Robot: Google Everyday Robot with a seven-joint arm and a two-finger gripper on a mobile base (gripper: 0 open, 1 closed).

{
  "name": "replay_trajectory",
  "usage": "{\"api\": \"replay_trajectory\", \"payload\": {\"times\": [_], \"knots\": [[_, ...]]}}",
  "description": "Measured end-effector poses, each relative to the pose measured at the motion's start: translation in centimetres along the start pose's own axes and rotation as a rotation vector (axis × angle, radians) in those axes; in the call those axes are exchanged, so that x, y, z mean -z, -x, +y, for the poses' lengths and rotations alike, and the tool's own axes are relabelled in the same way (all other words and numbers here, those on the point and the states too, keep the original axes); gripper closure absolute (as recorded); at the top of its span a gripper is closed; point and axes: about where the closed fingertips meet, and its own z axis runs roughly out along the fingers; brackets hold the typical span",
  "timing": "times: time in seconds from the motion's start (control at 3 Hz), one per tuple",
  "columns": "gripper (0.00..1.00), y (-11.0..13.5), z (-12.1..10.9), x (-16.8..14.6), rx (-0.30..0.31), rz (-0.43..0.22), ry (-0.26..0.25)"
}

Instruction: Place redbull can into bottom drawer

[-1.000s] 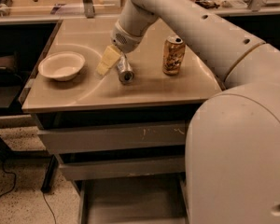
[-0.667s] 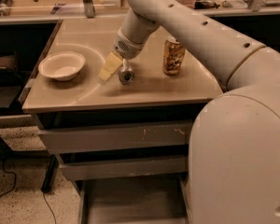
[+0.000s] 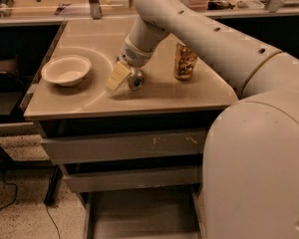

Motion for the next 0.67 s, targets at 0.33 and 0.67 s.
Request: {"api": "replay_trajectory", "payload": {"times": [0.33,0.67], "knots": [[0.38,0.0,0.0,0.0,0.0,0.0,0.0],[0.62,0.0,0.0,-0.01,0.0,0.0,0.0]]}}
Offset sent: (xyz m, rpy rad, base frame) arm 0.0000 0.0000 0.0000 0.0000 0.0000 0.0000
